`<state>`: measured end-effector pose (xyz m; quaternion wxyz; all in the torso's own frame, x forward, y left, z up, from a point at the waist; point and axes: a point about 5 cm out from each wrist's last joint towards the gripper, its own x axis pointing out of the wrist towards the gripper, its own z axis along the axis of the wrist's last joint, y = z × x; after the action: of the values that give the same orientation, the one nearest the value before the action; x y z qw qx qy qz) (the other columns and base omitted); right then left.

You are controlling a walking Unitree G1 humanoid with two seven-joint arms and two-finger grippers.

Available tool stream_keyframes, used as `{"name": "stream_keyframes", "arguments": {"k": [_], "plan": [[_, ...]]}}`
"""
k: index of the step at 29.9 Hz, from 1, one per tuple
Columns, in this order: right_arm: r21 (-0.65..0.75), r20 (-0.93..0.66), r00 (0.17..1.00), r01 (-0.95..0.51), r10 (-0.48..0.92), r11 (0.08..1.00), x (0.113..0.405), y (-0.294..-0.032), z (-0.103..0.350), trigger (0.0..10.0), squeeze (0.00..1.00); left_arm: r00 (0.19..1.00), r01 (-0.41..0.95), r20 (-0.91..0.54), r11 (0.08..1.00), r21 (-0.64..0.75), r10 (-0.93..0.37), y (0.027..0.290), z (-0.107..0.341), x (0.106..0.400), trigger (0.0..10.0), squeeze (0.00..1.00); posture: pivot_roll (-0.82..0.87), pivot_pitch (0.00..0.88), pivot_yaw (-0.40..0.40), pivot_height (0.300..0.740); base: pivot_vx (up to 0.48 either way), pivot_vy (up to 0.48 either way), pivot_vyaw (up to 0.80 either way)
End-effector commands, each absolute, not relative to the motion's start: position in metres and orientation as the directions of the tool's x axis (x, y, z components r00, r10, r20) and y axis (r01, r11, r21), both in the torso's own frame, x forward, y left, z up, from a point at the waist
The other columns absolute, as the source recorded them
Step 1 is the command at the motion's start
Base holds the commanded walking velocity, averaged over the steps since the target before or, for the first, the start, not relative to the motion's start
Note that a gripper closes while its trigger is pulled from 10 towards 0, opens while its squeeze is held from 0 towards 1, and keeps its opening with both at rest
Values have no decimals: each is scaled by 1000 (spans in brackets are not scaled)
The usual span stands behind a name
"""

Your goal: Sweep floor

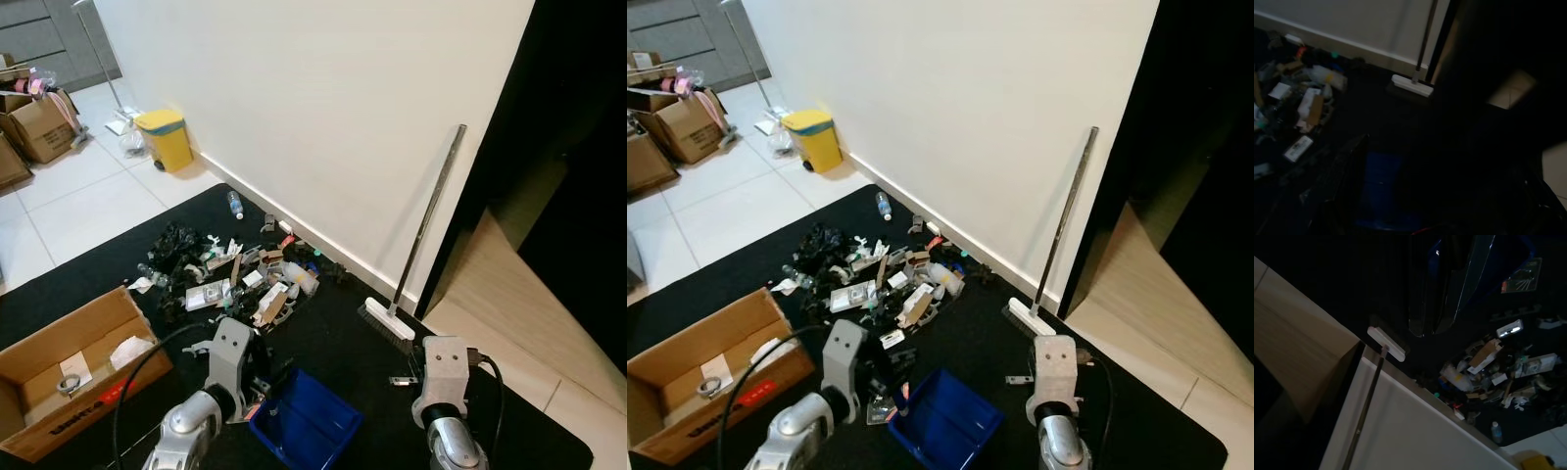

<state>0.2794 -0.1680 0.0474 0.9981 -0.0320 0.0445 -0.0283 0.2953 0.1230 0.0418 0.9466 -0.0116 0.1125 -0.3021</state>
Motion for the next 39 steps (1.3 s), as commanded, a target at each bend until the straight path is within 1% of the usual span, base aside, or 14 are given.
{"name": "stream_keyframes", "arguments": {"k": [1, 7, 14, 16, 22, 23, 24, 30, 35, 39], "plan": [[-65, -114, 992, 45, -52, 997, 277, -168, 42, 10000, 0, 777, 579, -233, 809, -101, -585, 112, 35, 297, 10000, 0, -81, 207, 48, 740, 0, 0, 0], [-70, -113, 992, 50, -58, 996, 273, -171, 42, 10000, 0, 779, 567, -248, 816, -113, -576, 107, 34, 303, 10000, 0, -101, 215, 43, 740, 0, 0, 0], [-77, -119, 991, 54, -64, 996, 268, -174, 40, 10000, 0, 753, 584, -285, 802, -126, -593, 101, 27, 301, 10000, 0, -122, 229, 33, 740, 0, 0, 0], [-81, -120, 990, 59, -68, 995, 267, -176, 40, 10000, 0, 752, 581, -304, 806, -112, -585, 101, 23, 299, 10000, 0, -125, 230, 33, 740, 0, 0, 0], [-83, -114, 991, 63, -72, 995, 268, -178, 42, 10000, 0, 757, 582, -305, 808, -91, -579, 108, 21, 297, 10000, 0, -129, 230, 35, 740, 0, 0, 0], [-83, -114, 991, 66, -75, 994, 267, -179, 43, 10000, 0, 766, 580, -307, 813, -48, -565, 119, 20, 294, 10000, 0, -120, 230, 36, 740, 0, 0, 0], [-83, -115, 991, 65, -75, 994, 267, -179, 42, 10000, 0, 766, 585, -308, 810, -31, -565, 124, 19, 293, 10000, 0, -117, 230, 34, 740, 0, 0, 0], [-81, -117, 991, 57, -66, 995, 269, -177, 43, 10000, 0, 756, 604, -315, 797, -2, -573, 138, 17, 286, 10000, 0, -96, 240, 26, 740, 0, 0, 0], [-78, -113, 992, 41, -50, 996, 273, -173, 45, 10000, 0, 745, 616, -330, 788, 4, -580, 139, 11, 280, 10000, 0, -92, 251, 22, 740, 0, 0, 0], [-79, -113, 993, 36, -45, 996, 272, -173, 45, 10000, 0, 749, 610, -335, 793, 8, -572, 134, 9, 280, 10000, 0, -97, 261, 15, 740, 0, 0, 0]]}}
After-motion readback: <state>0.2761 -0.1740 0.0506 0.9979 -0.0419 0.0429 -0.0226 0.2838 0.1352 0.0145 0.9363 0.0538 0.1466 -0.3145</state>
